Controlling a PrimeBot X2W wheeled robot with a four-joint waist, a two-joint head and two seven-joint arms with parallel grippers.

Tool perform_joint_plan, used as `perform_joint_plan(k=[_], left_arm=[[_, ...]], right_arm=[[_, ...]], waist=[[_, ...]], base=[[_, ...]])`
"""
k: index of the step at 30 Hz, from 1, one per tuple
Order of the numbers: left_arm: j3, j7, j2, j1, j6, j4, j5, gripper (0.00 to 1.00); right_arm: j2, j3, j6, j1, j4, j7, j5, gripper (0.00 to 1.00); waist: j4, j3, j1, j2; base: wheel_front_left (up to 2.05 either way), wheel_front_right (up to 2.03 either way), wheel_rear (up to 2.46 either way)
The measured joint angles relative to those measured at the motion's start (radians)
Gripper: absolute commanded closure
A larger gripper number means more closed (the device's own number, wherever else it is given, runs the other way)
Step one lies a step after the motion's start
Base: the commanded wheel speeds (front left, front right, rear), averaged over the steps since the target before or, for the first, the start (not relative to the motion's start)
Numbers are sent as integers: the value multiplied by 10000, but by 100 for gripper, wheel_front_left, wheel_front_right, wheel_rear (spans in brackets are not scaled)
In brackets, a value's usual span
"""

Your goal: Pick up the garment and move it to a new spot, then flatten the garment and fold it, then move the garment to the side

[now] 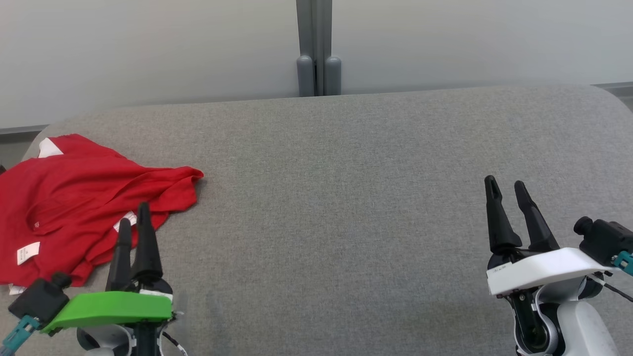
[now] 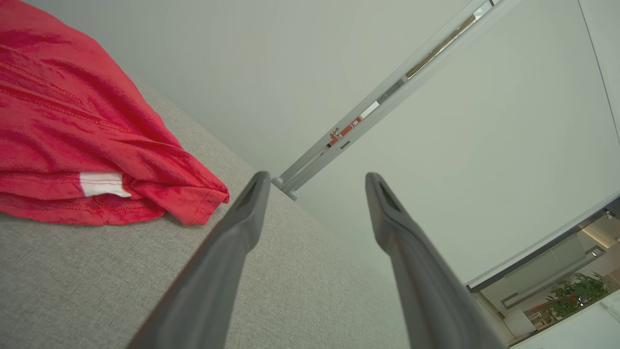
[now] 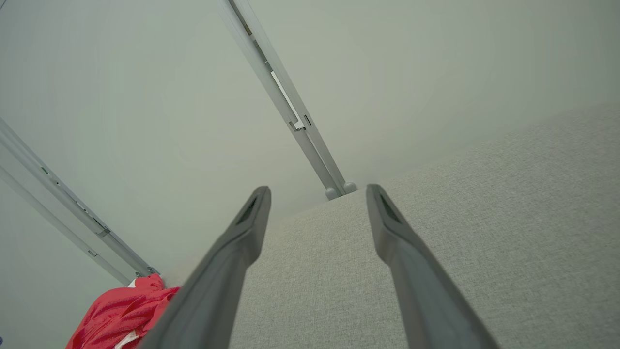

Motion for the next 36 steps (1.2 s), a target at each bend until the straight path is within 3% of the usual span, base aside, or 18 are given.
perform_joint_plan(k=[8, 14, 31, 36], left_arm=[[-974, -228, 15, 211, 251, -31, 1908, 0], [-1567, -380, 25, 203, 673, -6, 3561, 0], [-2472, -830, 127, 206, 1342, -102, 5881, 0], [-2619, -941, 157, 206, 1482, -163, 6125, 0]], right_arm=[[-12, 69, 0, 86, 35, -236, -1233, 0], [-15, 211, 2, 87, -12, -399, -2092, 0], [-29, 539, 2, 105, -234, -842, -4088, 0], [-33, 587, 2, 106, -330, -970, -4510, 0]], waist=[[-9, -25, 0, 0], [-16, -23, 0, 0], [-65, 55, 0, 0], [-79, 52, 0, 0]], base=[[0, 0, 0], [0, 0, 0], [0, 0, 0], [0, 0, 0]])
